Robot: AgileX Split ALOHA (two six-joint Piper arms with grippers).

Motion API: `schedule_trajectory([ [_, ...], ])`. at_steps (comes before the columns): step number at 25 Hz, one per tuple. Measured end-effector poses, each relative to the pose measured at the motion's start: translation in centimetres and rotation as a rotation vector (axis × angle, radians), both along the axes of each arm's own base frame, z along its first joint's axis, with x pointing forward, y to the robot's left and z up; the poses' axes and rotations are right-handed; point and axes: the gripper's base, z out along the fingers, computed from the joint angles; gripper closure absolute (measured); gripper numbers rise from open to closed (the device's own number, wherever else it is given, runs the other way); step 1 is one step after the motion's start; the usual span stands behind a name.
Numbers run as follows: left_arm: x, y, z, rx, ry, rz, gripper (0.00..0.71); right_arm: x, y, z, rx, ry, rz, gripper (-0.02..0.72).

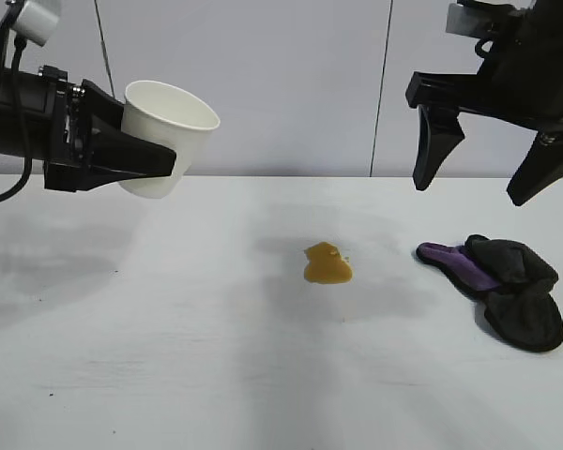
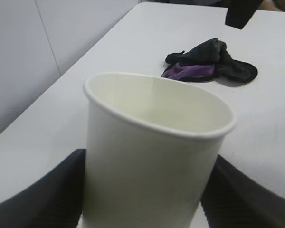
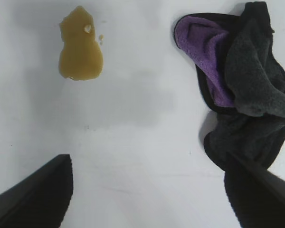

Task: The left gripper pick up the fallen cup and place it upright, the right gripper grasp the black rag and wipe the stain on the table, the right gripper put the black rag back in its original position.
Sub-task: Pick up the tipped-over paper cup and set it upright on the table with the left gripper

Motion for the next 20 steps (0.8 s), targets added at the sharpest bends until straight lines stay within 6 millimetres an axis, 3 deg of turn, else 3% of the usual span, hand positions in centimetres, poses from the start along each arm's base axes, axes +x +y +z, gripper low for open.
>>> schedule_trajectory([
  [7, 1.2, -0.2, -5.8, -0.039, 0.132, -0.031, 0.258, 0.1, 0.2, 0.1, 0.026, -0.007, -0.01, 0.102],
  [15, 1.3, -0.1, -6.1, 0.013, -0.033, -0.084, 0.307, 0.1, 0.2, 0.1, 0.032, -0.006, -0.011, 0.102],
  [20, 1.5, 0.8, -7.0, 0.016, -0.03, -0.068, 0.309, 0.1, 0.3, 0.1, 0.034, -0.008, -0.012, 0.102],
])
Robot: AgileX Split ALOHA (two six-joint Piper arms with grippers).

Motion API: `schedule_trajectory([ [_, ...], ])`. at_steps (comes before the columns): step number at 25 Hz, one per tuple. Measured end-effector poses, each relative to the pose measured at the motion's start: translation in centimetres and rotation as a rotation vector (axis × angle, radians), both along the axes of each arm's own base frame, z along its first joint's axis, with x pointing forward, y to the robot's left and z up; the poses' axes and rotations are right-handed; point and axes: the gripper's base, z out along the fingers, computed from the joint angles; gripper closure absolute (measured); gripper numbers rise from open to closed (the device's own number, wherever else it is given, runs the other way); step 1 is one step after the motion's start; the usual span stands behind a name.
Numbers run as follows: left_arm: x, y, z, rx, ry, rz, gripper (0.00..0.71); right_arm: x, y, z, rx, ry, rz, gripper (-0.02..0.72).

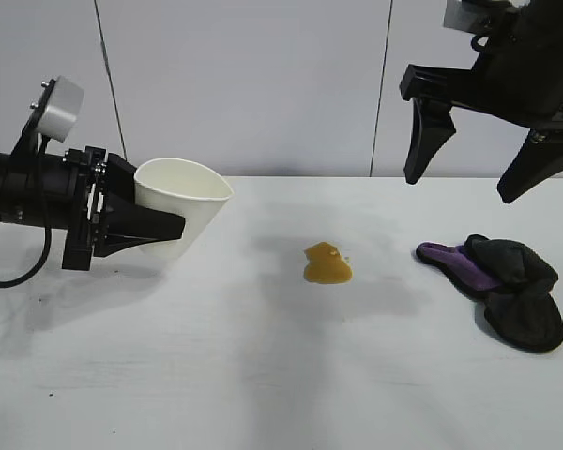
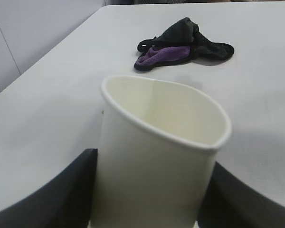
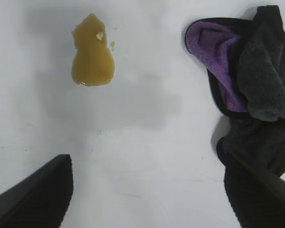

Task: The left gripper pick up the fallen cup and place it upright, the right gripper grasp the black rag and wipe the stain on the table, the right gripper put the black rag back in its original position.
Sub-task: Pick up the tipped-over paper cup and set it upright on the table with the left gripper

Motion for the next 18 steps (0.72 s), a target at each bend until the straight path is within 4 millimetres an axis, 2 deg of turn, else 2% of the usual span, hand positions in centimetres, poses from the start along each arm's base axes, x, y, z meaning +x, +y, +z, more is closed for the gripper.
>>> schedule_trajectory([
  [9, -0.1, 0.5, -2.8, 0.01, 0.056, 0.009, 0.309, 0.0, 0.0, 0.0, 0.001, -0.001, 0.0, 0.102],
  [18, -0.3, 0.5, -4.1, 0.008, 0.085, 0.01, 0.309, 0.0, 0.0, 0.0, 0.001, -0.001, 0.0, 0.102],
])
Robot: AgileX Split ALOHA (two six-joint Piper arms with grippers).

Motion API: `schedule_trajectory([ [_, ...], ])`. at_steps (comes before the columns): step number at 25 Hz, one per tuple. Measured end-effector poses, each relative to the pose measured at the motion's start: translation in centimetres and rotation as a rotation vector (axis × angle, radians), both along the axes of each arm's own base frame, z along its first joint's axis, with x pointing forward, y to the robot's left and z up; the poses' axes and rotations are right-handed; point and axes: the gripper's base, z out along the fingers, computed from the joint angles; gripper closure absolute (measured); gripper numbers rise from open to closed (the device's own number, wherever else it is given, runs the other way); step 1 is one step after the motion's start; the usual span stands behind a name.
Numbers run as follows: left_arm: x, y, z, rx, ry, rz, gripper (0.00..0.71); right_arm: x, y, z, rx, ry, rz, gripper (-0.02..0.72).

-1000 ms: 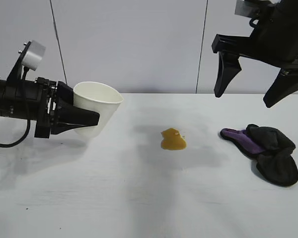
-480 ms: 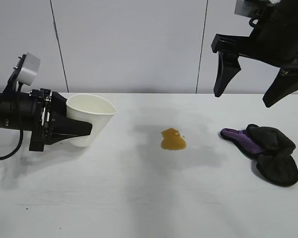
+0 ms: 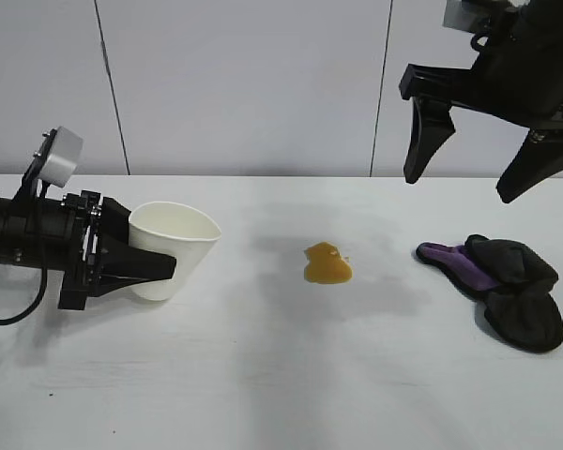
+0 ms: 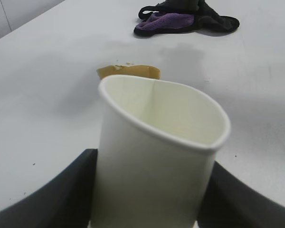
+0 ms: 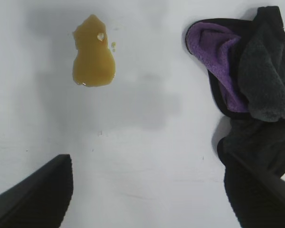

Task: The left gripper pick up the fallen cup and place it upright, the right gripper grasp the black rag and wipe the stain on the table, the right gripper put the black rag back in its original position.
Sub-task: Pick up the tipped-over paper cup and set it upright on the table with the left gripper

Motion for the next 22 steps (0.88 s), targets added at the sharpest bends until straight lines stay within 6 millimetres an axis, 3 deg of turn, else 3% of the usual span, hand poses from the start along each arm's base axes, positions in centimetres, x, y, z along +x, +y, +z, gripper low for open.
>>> schedule_trajectory([
  [16, -0.06, 0.01, -0.49, -0.009, 0.041, 0.014, 0.282, -0.02, 0.0, -0.01, 0.0, 0.003, 0.0, 0.102],
  [22, -0.06, 0.01, -0.49, -0.013, 0.052, 0.018, 0.194, -0.04, -0.01, -0.02, -0.001, 0.005, 0.001, 0.102],
])
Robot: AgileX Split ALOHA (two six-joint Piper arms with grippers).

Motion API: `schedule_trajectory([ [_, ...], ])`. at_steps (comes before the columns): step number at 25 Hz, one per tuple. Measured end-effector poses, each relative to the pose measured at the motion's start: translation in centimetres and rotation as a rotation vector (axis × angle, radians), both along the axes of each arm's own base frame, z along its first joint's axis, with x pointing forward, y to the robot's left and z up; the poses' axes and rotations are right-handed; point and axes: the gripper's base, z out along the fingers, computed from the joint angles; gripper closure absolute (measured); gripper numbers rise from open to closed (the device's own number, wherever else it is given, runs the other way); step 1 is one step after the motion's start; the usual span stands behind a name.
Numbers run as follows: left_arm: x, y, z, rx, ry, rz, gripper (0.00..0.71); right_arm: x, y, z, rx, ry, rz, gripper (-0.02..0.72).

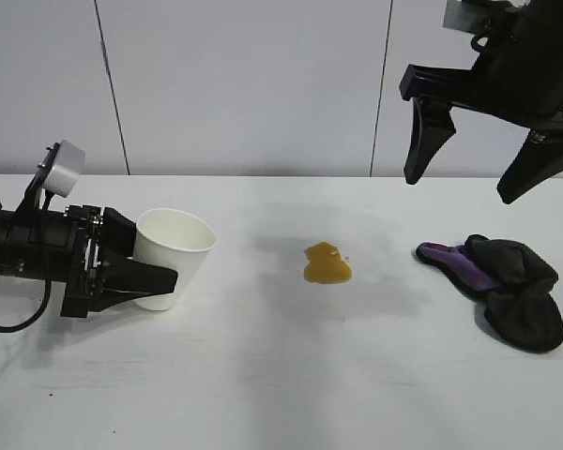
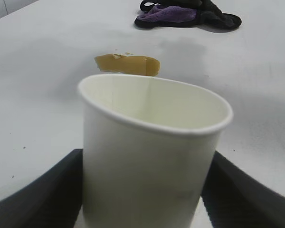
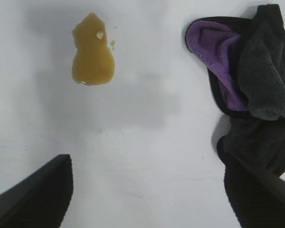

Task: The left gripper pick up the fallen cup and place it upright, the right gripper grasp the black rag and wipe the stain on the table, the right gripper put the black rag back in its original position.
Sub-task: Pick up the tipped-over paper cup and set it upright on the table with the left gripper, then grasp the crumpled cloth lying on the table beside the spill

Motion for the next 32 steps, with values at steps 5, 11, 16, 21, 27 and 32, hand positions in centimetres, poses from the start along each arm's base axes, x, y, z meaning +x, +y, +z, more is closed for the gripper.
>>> schedule_trajectory([
  [5, 0.0, 0.0, 0.0, -0.001, 0.004, 0.002, 0.146, 0.0, 0.0, 0.0, -0.001, 0.003, 0.0, 0.102],
  [11, 0.0, 0.0, 0.0, -0.002, 0.007, 0.002, 0.114, 0.0, 0.0, 0.0, -0.001, 0.006, 0.001, 0.102],
  [16, 0.0, 0.0, 0.0, -0.018, 0.062, 0.023, 0.029, -0.1, 0.0, 0.0, -0.004, 0.013, 0.005, 0.102],
  [21, 0.0, 0.0, 0.1, -0.029, 0.1, 0.038, 0.018, -0.1, 0.0, 0.0, -0.006, 0.012, 0.013, 0.102],
  [27, 0.4, 0.1, 2.6, -0.033, 0.04, 0.043, 0.017, -0.1, 0.0, -0.1, -0.008, 0.014, 0.016, 0.102],
  [32, 0.7, 0.7, 3.6, -0.046, 0.045, 0.068, 0.017, -0.2, 0.0, -0.1, -0.008, 0.016, 0.016, 0.102],
])
